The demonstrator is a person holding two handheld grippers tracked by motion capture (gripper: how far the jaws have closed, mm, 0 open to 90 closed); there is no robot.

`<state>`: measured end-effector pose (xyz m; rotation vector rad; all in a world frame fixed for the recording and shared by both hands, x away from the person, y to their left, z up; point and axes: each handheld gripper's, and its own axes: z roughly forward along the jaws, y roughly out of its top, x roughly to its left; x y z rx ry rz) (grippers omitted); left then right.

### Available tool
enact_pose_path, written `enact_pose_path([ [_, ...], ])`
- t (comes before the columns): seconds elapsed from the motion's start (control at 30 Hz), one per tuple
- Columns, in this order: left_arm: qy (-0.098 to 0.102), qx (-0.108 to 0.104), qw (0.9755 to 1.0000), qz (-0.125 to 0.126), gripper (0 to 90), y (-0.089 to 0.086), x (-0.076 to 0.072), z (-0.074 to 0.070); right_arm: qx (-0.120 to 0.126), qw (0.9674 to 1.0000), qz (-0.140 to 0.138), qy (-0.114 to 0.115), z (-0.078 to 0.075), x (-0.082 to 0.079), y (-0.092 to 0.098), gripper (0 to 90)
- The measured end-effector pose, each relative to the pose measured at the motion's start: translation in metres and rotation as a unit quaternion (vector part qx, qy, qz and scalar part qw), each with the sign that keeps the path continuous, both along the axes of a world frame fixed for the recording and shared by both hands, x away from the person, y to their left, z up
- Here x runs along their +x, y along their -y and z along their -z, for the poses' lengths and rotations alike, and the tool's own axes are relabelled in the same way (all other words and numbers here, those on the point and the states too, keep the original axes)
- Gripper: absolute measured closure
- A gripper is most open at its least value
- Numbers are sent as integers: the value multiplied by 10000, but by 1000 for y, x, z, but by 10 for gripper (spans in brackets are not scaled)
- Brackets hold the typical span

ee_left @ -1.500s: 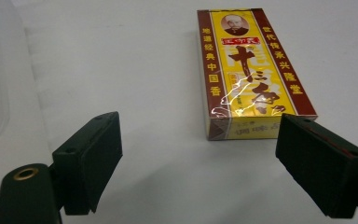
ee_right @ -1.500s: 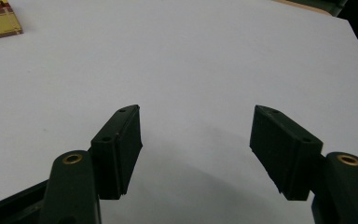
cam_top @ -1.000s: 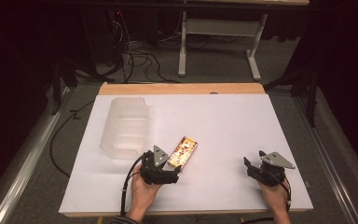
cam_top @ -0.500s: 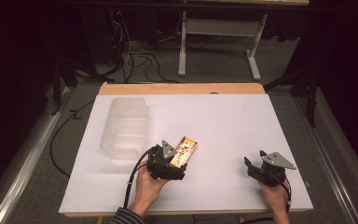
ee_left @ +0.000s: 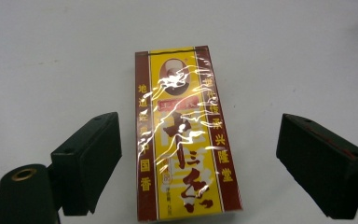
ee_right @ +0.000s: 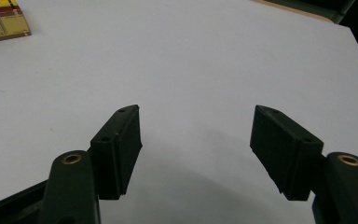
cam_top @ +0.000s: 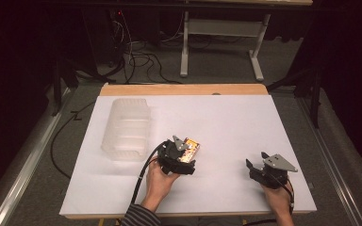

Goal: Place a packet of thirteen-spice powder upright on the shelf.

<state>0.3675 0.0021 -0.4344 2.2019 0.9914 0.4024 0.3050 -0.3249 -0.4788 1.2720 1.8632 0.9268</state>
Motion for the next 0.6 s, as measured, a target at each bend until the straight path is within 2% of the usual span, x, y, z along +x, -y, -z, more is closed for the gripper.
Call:
enact_pose_path([
  [0.13,-117,16,9999,-59,143,2,6,-1,-13,10000,-19,-31,0,1,0,340],
  [0.33,-153,57,9999,-48,145,4,12,-3,-22,10000,-12,-8,0,1,0,339],
  [0.6,-312,57,9995,-84,152,11,29,3,-19,10000,3,-33,0,1,0,338],
])
